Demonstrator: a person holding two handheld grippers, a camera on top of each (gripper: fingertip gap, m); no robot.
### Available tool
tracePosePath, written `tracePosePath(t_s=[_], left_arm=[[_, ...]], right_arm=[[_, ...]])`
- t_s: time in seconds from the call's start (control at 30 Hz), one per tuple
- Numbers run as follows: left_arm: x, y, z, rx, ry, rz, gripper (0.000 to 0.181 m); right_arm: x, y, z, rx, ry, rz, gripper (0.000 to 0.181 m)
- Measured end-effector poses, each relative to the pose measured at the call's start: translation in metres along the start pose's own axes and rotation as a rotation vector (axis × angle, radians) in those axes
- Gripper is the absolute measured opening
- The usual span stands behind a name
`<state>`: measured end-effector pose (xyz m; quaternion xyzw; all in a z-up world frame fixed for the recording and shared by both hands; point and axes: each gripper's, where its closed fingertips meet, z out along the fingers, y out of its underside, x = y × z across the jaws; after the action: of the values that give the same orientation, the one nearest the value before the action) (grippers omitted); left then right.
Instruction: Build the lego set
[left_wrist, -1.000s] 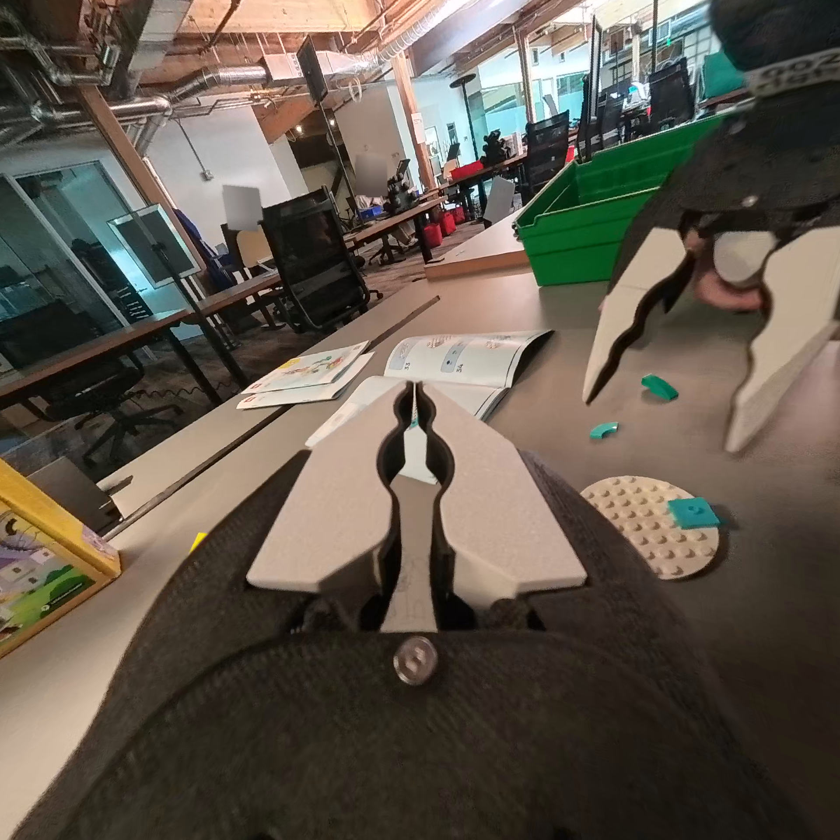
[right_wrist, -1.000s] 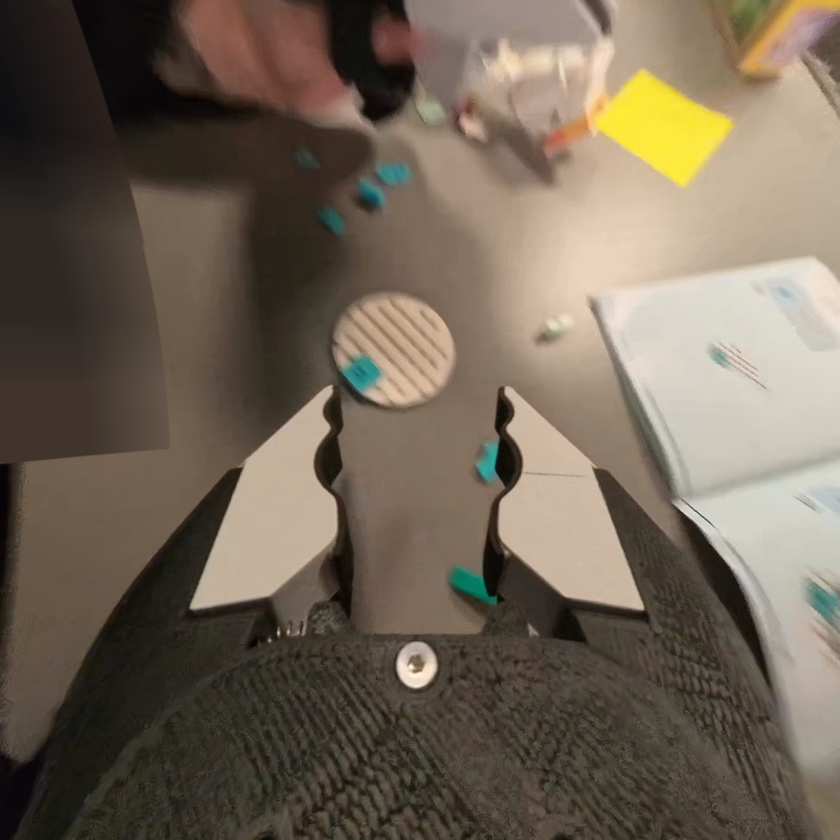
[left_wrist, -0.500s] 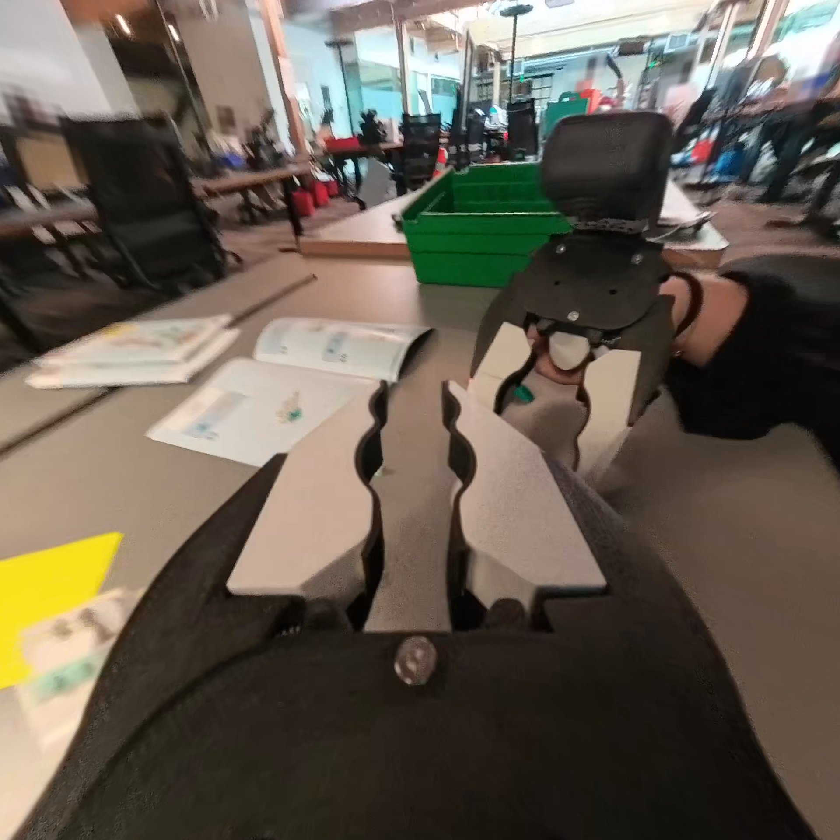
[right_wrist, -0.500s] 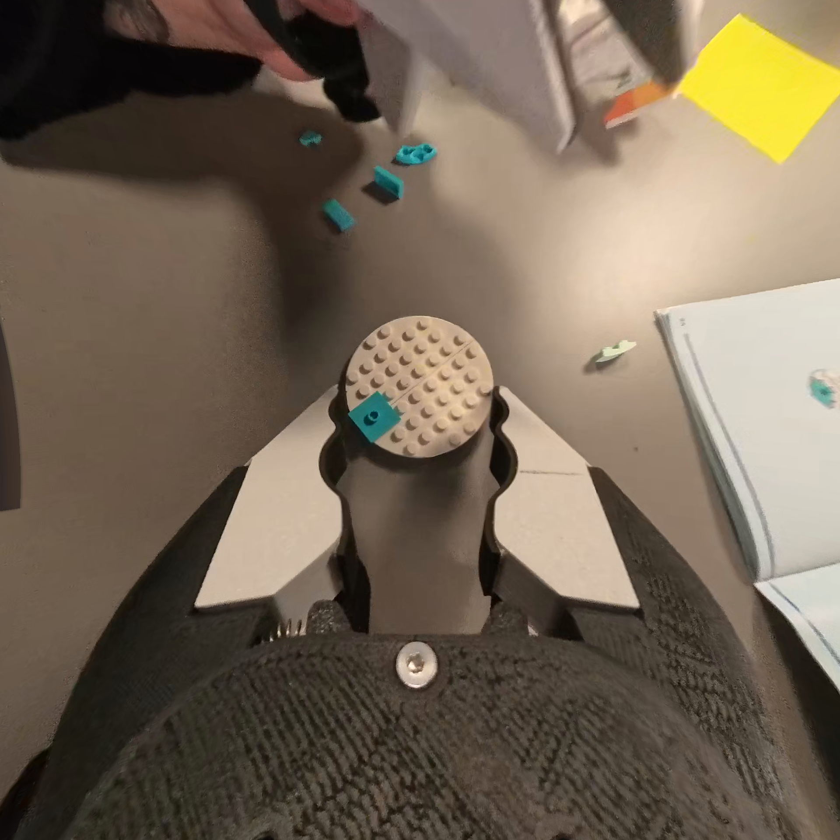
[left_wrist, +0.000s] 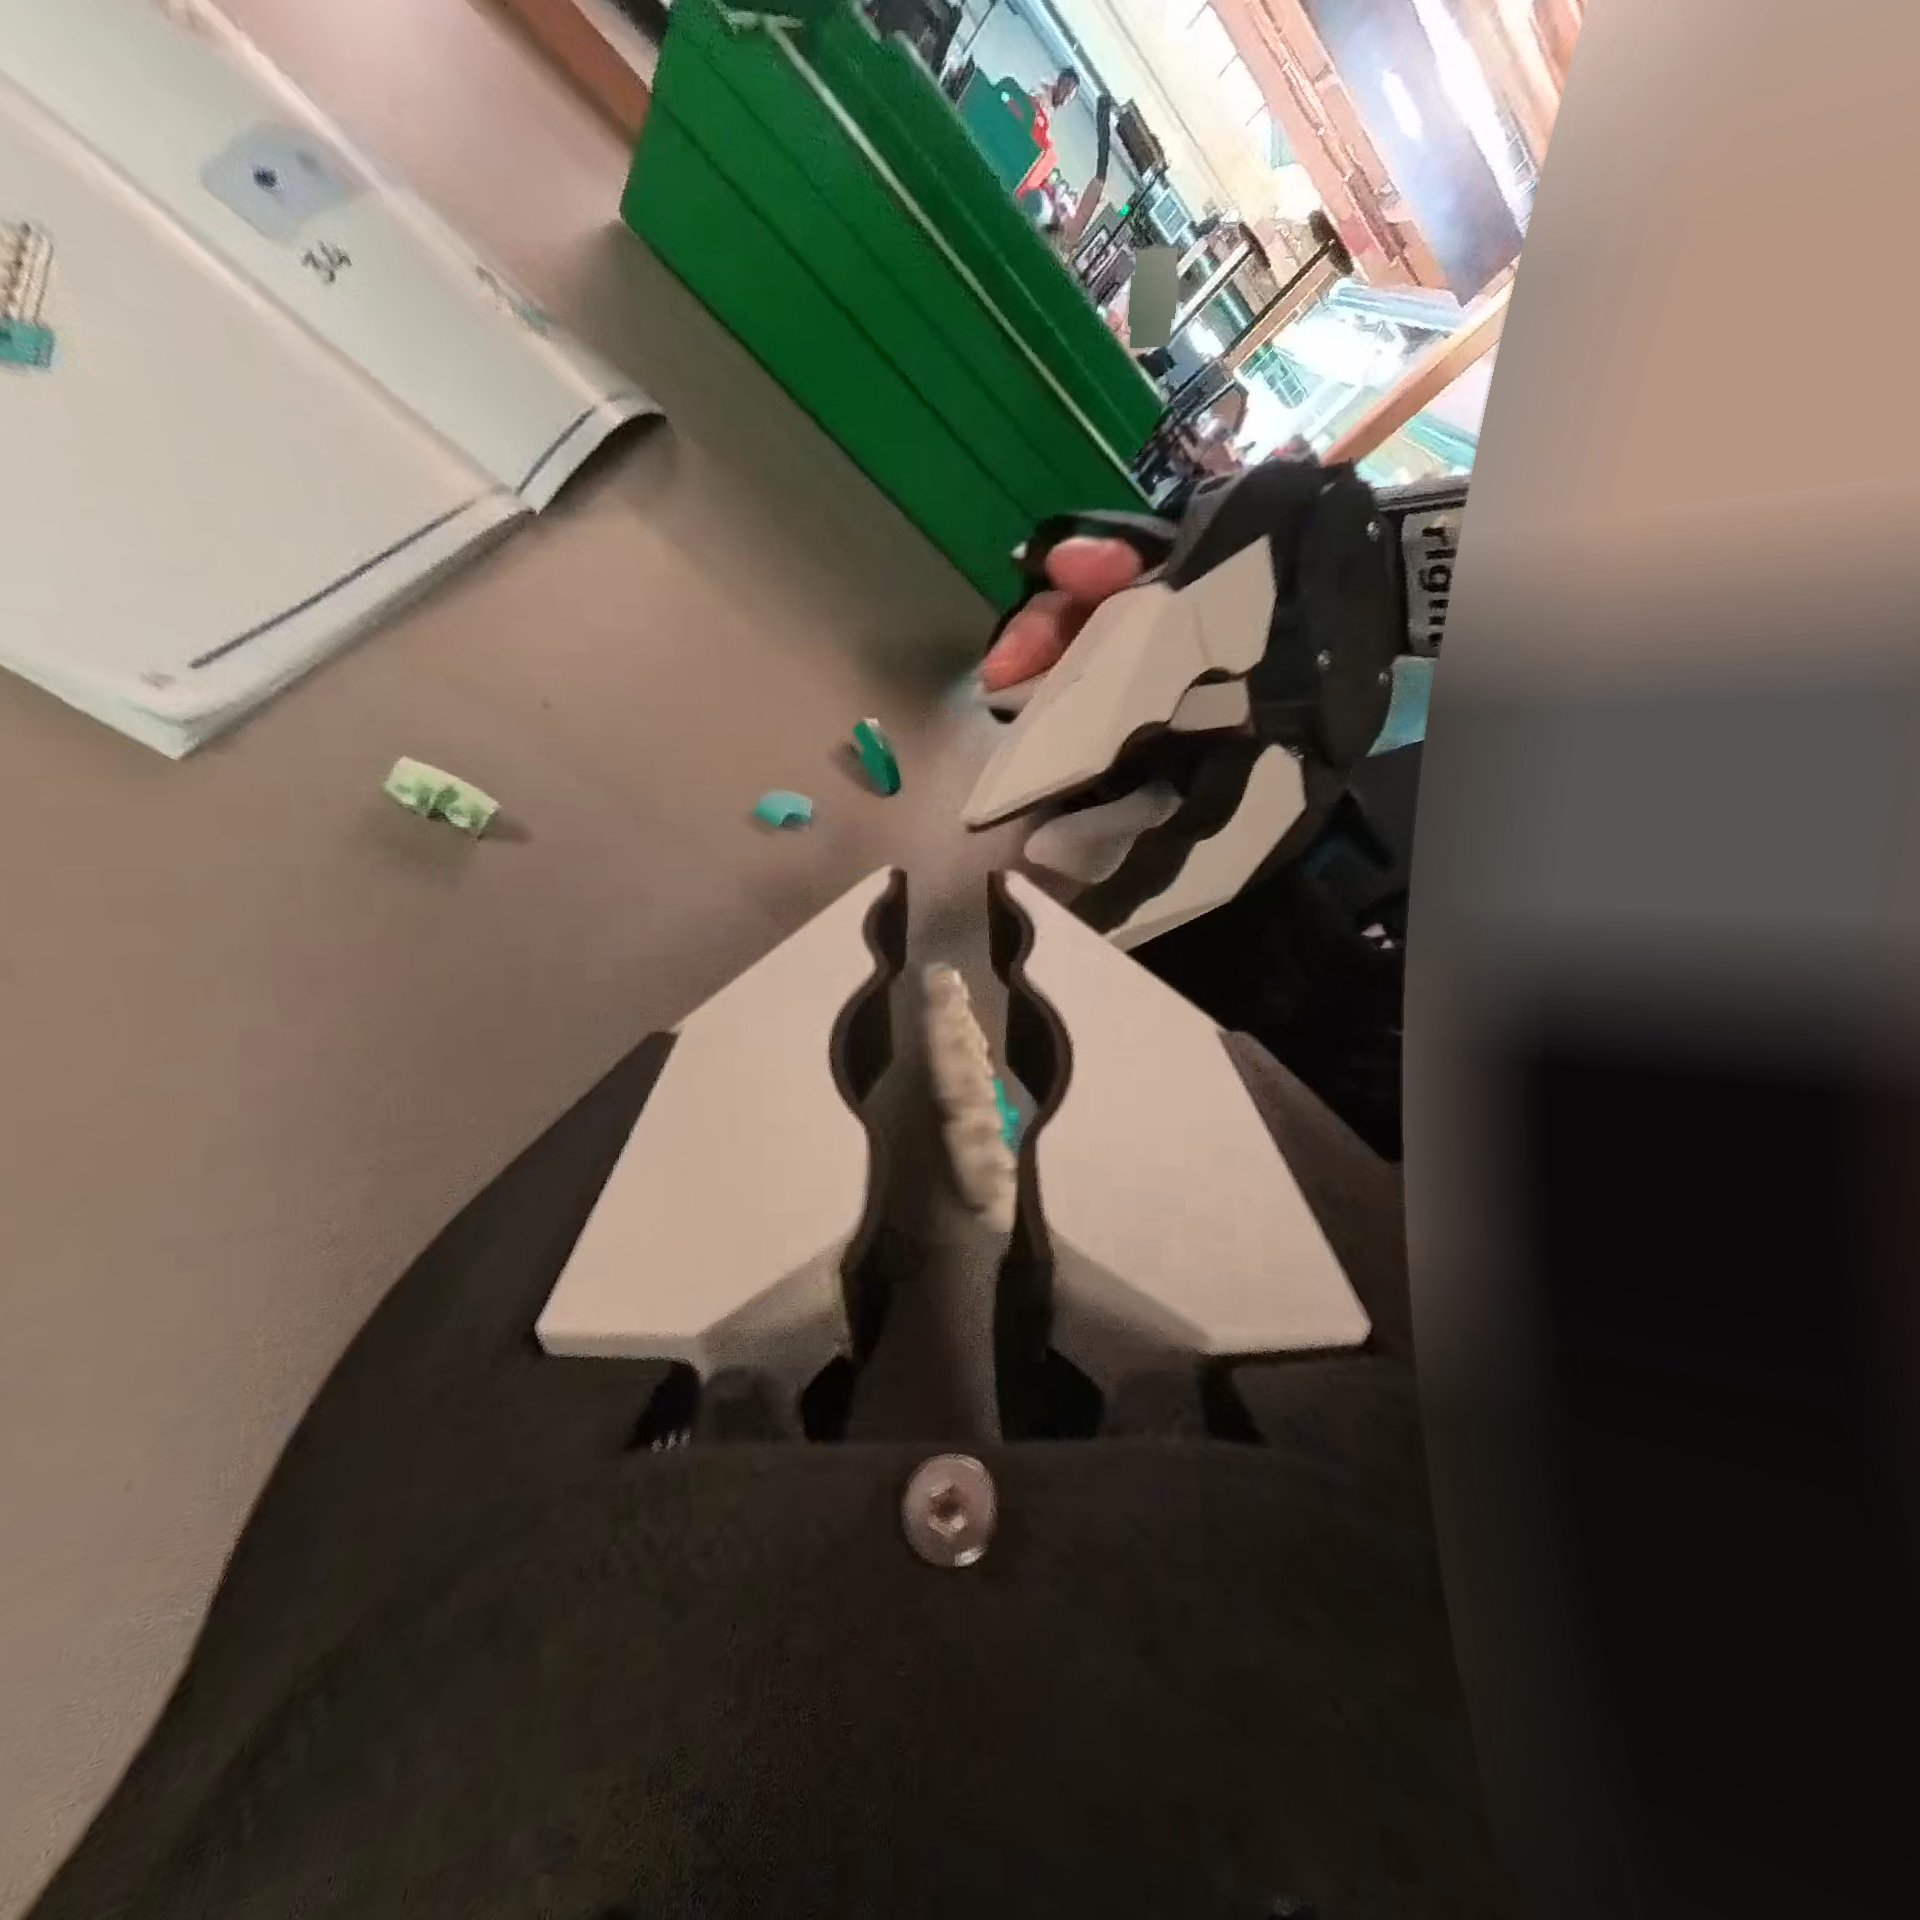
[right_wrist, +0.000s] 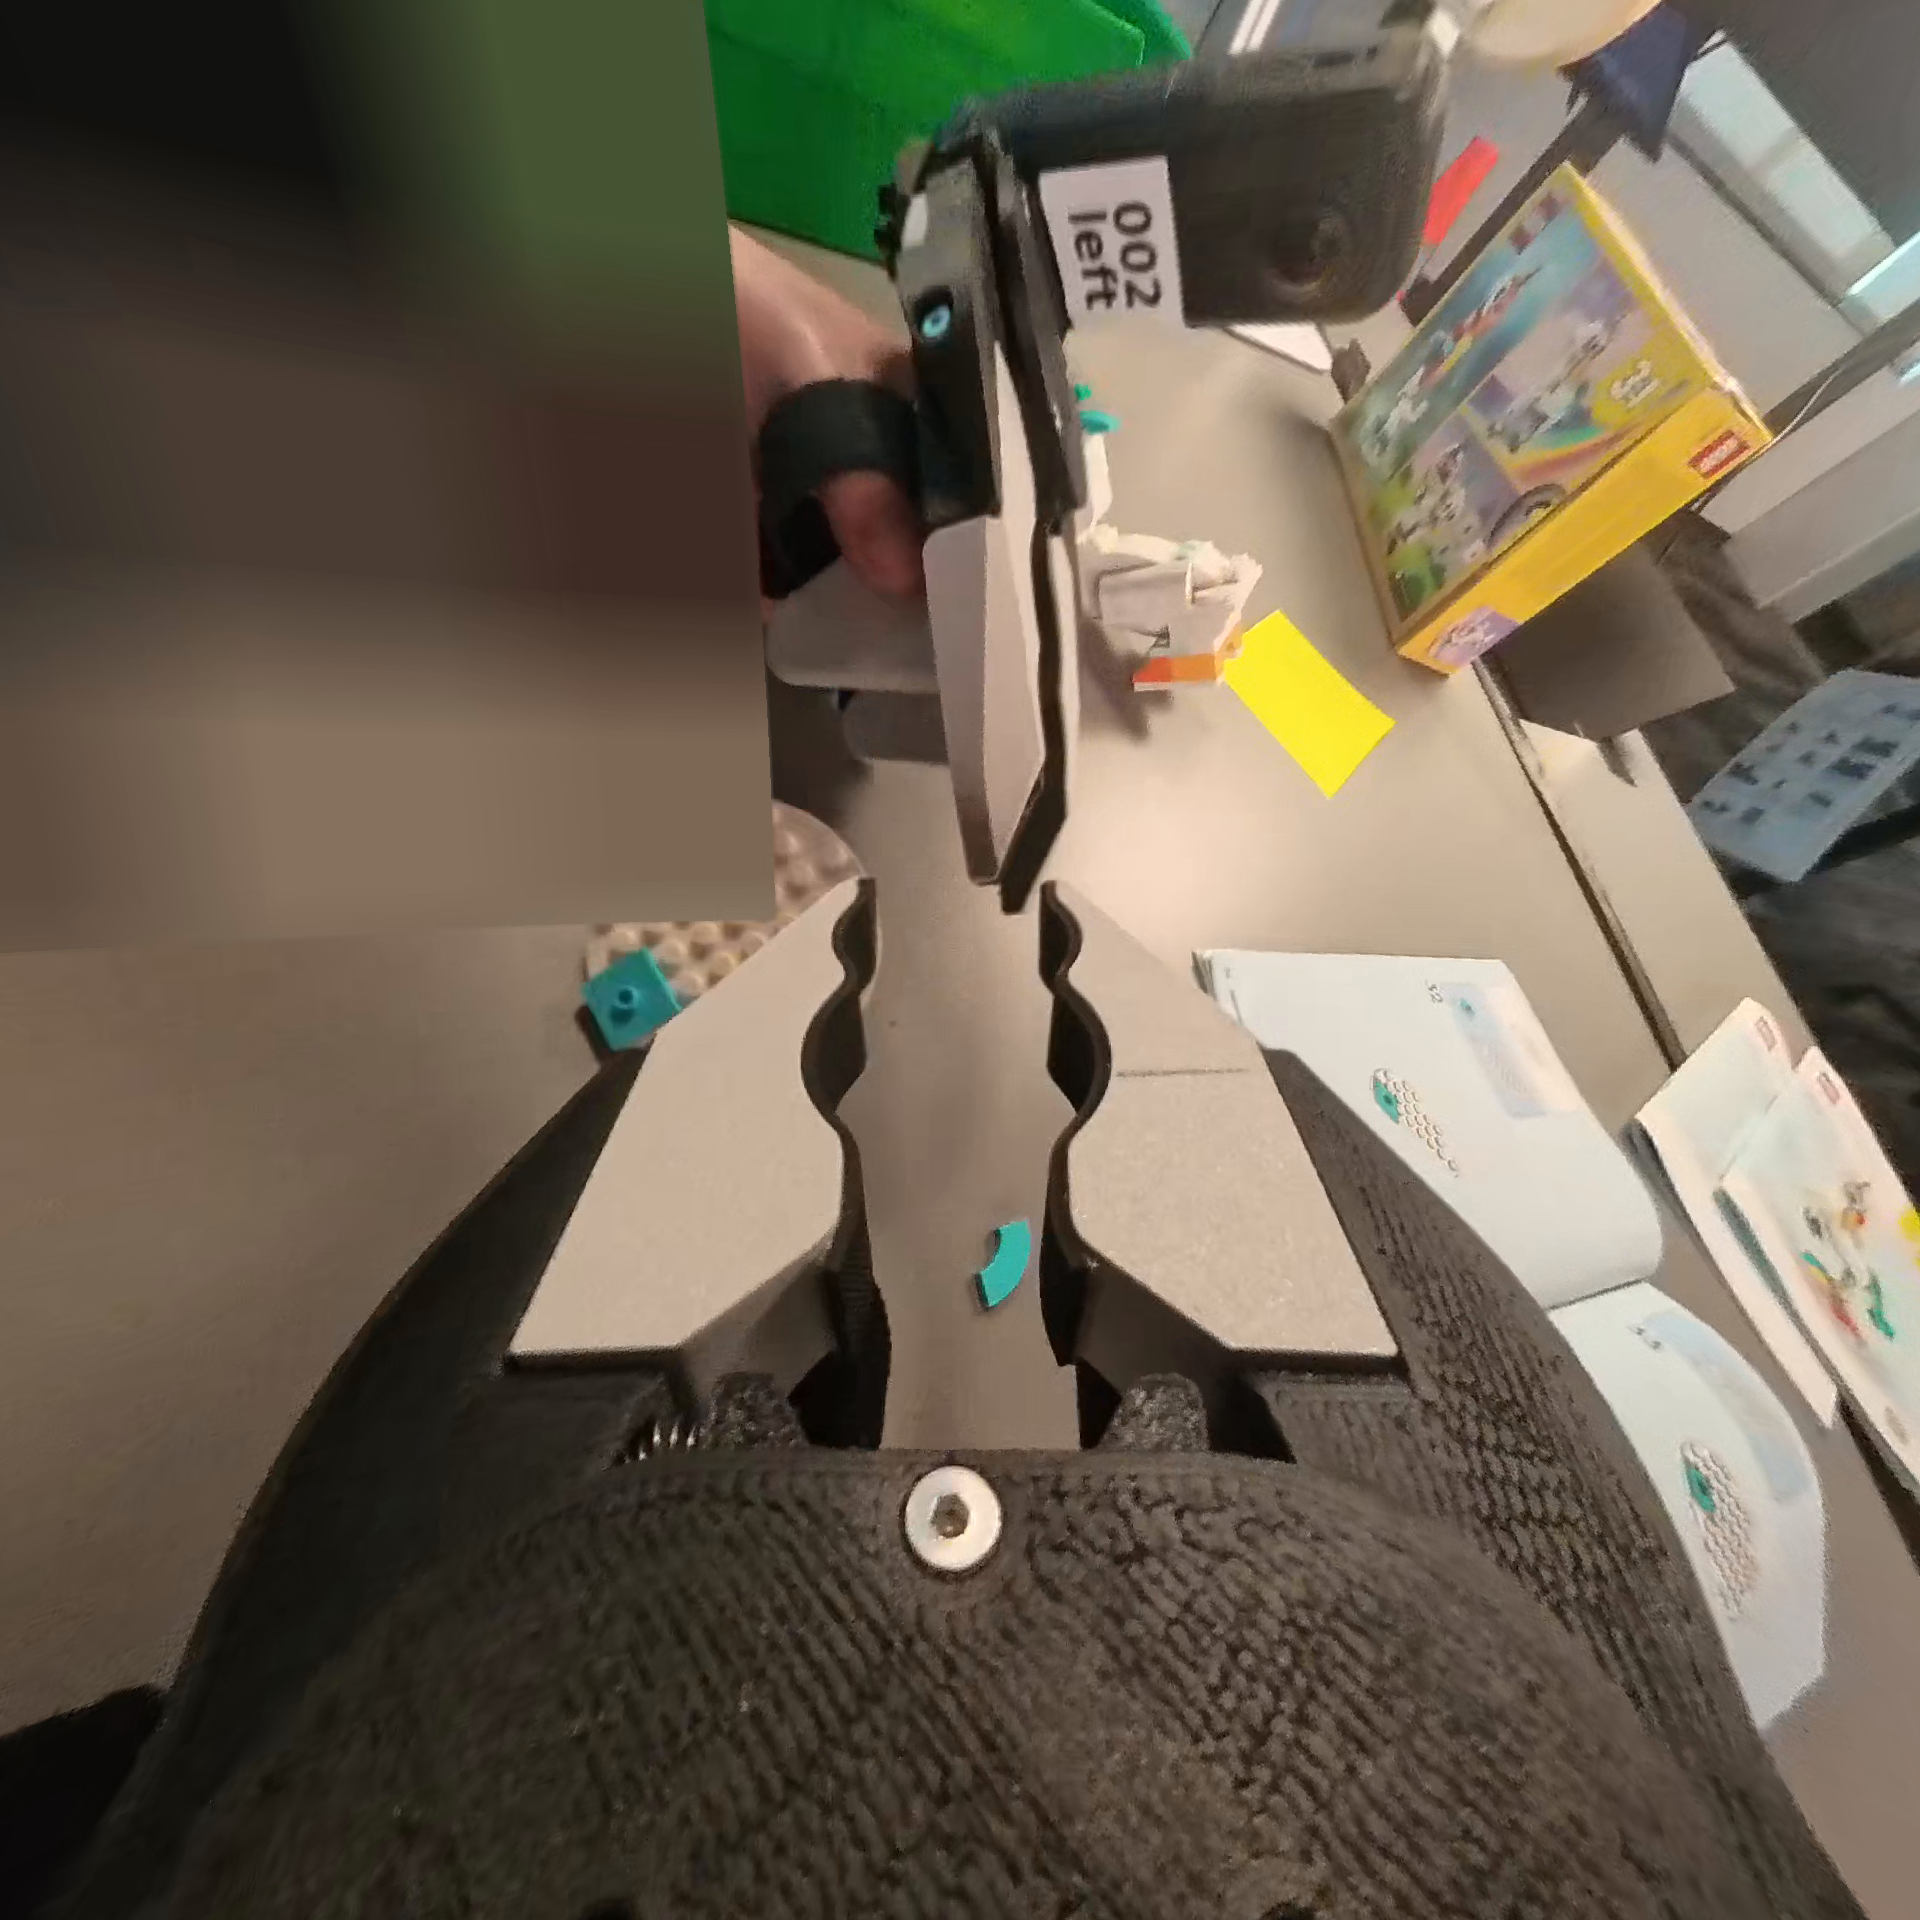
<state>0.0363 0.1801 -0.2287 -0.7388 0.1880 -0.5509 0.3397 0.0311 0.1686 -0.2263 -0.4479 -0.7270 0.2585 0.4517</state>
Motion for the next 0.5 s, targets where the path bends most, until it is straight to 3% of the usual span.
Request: tracePosePath(t_s=[0.1,0.23,0.5], left_arm=[[-0.008,-0.005,-0.005,0.022,-0.047,0.01,0.015],[-0.017,-0.026,-0.023,0.135,-0.124,0.06,0.014],[-0.019,-0.048,-0.044,0.257,-0.239,0.194,0.013]], right_arm=[[-0.001,0.009,-0.001,-0.022,-0.037,0.062,0.036],[-0.03,0.013,0.002,-0.022,-0.251,0.195,0.056],[-0.065,0.022,0.009,-0.106,-0.432,0.233,0.075]])
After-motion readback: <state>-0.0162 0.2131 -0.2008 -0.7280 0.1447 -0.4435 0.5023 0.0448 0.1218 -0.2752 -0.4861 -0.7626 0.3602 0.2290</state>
